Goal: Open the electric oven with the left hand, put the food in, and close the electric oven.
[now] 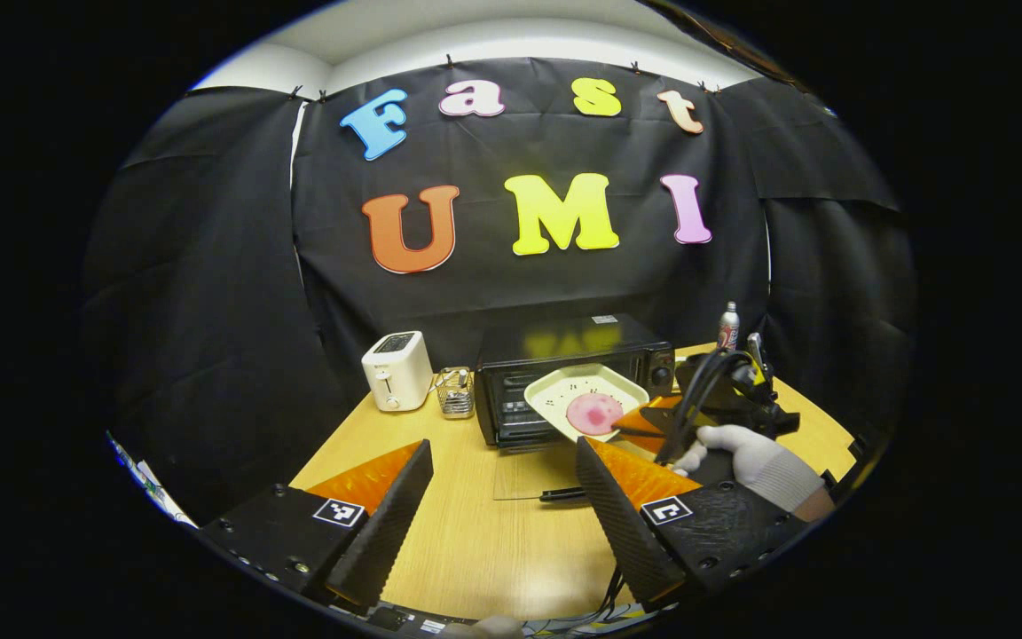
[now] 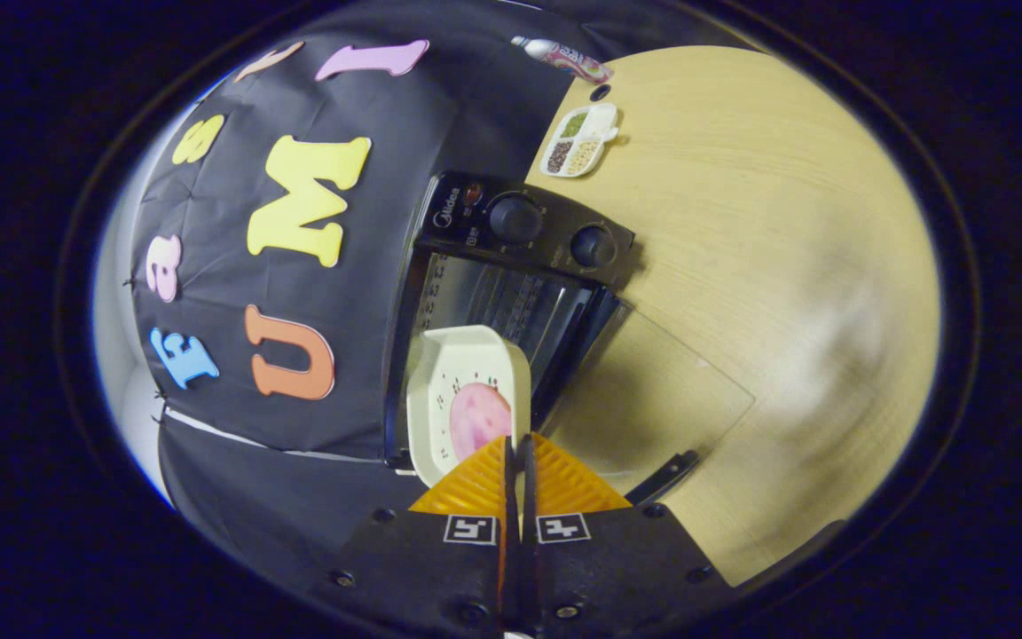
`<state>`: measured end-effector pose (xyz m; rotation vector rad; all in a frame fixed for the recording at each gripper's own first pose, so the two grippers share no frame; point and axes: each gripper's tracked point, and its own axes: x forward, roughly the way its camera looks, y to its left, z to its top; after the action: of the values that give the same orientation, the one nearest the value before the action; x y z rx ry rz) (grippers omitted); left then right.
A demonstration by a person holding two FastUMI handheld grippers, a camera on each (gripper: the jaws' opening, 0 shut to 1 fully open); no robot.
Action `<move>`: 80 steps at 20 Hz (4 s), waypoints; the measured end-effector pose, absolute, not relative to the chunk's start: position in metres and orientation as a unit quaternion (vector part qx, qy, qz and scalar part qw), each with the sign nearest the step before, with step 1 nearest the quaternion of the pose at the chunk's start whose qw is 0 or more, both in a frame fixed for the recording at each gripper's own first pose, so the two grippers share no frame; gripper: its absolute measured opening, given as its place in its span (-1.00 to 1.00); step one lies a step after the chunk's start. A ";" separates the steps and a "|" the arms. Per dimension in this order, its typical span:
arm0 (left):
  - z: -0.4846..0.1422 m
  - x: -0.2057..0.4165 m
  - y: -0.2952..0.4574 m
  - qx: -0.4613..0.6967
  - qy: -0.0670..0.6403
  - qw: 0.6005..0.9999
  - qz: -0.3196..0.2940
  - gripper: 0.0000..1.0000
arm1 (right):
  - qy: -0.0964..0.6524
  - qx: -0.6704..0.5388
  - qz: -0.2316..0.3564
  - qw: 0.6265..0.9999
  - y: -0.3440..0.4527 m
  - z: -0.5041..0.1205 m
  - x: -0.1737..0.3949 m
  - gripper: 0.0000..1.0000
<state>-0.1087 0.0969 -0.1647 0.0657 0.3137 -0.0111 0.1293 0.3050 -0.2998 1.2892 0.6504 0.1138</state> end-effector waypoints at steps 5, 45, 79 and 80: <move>-0.168 -0.097 0.108 0.034 0.157 0.987 -0.003 0.95 | 0.294 0.604 0.025 0.740 0.320 -0.308 0.166 -0.93; -0.183 -0.062 0.107 0.011 0.168 0.986 -0.006 0.95 | 0.331 0.633 0.048 0.698 0.328 -0.334 0.236 -0.93; -0.176 -0.060 0.096 0.016 0.151 0.988 0.002 0.94 | 0.141 0.123 0.059 0.981 0.169 -0.185 0.135 1.00; -0.180 -0.059 0.091 0.016 0.154 0.988 -0.001 0.95 | 0.132 0.112 0.059 0.983 0.157 -0.172 0.128 0.90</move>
<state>-0.0590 0.0911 -0.1802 0.0327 0.3099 -0.0020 0.1280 0.1570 -0.1723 0.2250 0.2661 0.1189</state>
